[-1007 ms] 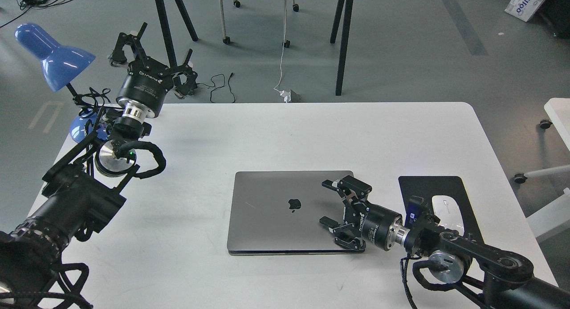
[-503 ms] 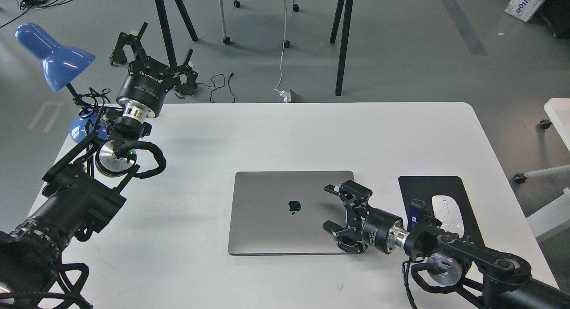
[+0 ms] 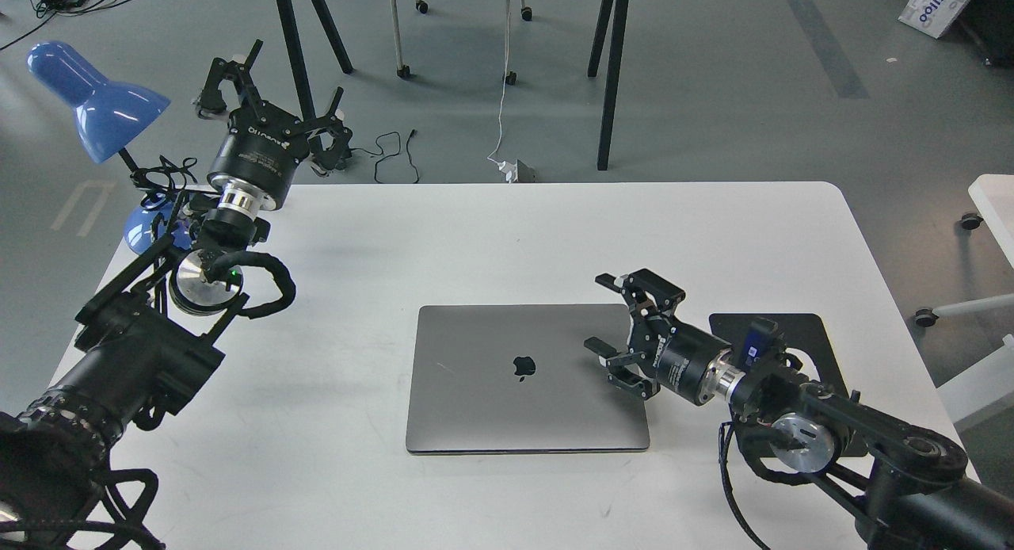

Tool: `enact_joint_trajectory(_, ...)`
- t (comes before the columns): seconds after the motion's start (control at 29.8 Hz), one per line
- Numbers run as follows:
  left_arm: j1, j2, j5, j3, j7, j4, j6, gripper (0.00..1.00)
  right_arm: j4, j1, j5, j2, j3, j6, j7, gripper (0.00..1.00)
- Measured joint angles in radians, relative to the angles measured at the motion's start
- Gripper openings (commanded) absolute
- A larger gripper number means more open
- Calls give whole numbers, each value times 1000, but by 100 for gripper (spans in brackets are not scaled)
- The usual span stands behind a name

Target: Close notebook with right arm

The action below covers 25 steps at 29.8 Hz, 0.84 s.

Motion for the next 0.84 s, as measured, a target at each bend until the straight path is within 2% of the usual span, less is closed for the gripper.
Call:
enact_joint_trajectory(0.23, 0, 0, 0, 0, 0, 0, 0, 100, 6, 9, 6, 14, 348, 4, 0, 100)
enact_joint_trajectory(0.4, 0, -1, 0, 0, 0, 0, 0, 100, -18, 41, 9, 14, 479, 3, -9, 100)
enact_joint_trajectory(0.5, 0, -1, 0, 0, 0, 0, 0, 100, -77, 69, 59, 14, 515, 4, -23, 100)
enact_joint_trajectory(0.64, 0, -1, 0, 0, 0, 0, 0, 100, -177, 113, 238, 14, 518, 33, -51, 100)
enact_joint_trajectory(0.84, 0, -2, 0, 0, 0, 0, 0, 100, -263, 145, 319, 29, 515, 66, -51, 100)
